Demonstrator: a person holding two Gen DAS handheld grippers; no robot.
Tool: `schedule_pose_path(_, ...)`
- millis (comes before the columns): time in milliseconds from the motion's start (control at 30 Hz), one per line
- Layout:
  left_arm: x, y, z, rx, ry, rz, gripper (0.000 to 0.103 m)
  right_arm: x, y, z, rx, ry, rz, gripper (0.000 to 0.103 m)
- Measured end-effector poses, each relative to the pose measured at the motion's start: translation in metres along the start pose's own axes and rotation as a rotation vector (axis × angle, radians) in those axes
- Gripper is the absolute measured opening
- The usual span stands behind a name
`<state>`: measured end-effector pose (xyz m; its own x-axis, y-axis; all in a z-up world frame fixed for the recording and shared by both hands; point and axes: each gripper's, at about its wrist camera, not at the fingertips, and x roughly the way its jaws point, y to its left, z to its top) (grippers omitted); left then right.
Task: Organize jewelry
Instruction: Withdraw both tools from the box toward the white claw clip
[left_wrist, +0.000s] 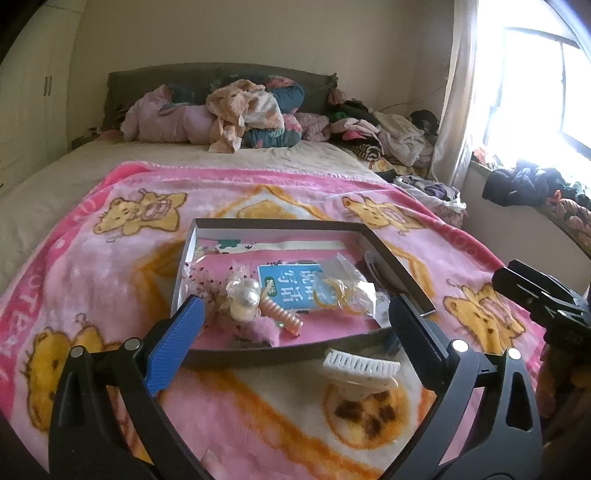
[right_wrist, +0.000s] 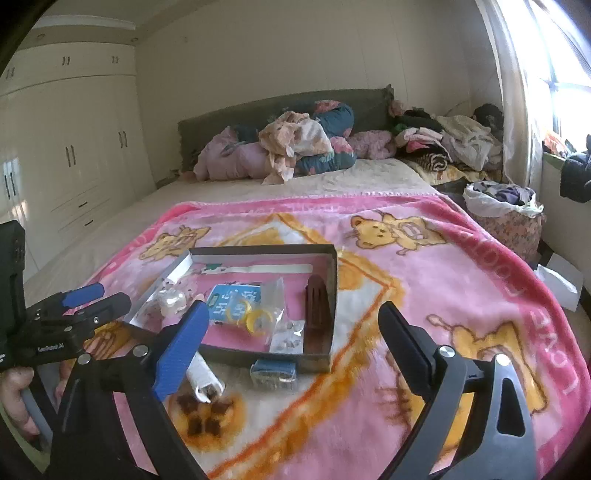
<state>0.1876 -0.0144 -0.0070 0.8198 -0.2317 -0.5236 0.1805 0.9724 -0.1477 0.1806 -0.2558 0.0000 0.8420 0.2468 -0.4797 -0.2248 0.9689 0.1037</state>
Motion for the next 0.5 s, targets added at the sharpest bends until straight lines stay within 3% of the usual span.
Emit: schedule_pose_path(500,-0.017,-0.013,-0.022,0.028,0.006,-0.002,0.091,-0.021,0.000,-0.018,-0.011,-0.001,-0.003,0.091)
